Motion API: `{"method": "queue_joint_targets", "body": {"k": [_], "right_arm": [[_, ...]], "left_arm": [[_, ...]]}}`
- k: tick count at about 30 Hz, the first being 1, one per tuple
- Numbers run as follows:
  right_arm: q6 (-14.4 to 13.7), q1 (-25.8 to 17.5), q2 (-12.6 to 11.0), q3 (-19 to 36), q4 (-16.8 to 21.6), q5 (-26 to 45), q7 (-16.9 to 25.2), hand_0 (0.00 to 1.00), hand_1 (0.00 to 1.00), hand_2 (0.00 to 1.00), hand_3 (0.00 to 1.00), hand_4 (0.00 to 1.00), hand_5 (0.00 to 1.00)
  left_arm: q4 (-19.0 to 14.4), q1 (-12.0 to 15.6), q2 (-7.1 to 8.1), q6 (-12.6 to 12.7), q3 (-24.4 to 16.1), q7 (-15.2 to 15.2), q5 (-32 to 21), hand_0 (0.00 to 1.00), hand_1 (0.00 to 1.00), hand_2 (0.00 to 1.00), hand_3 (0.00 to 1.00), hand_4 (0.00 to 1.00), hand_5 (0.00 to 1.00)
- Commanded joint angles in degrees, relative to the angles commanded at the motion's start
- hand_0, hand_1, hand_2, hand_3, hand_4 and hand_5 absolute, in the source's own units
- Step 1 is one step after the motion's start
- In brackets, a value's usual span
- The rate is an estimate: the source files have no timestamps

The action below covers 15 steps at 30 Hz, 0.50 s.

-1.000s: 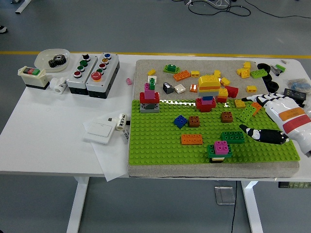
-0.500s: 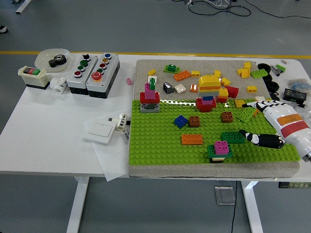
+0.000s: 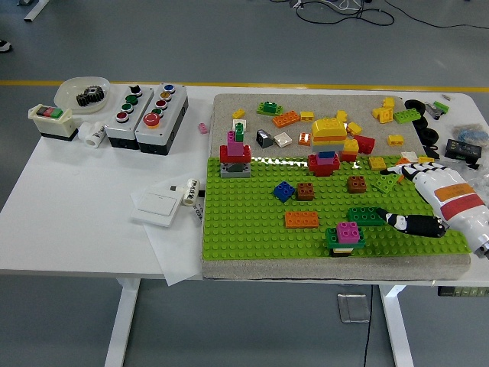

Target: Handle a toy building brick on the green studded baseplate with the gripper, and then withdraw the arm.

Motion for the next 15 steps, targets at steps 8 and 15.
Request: {"method": "queue_joint_targets", "body": {"k": [8,15], "right_arm": [[-0.4,1.4,0.2,-0.3,-1.2,1.2,0.0,0.785,0.748,0.781,0.708,0.809,0.515],[-0.5,3.3,0.2,-0.3,-4.2,2.5,-0.2,0.786,0.746,0.78,0.708,0.81,0.525]], "left_arm": [[-0.1,-0.2,-0.07,0.0,0.2,-0.1,-0.3,0.761,0.775,0.734,0.607,0.661,0.627],[-0.1,-0.4,-0.04,0.0,0.7,-0.3,-1.0,0.761,0.776,0.733,0.607,0.662,0.628]]}}
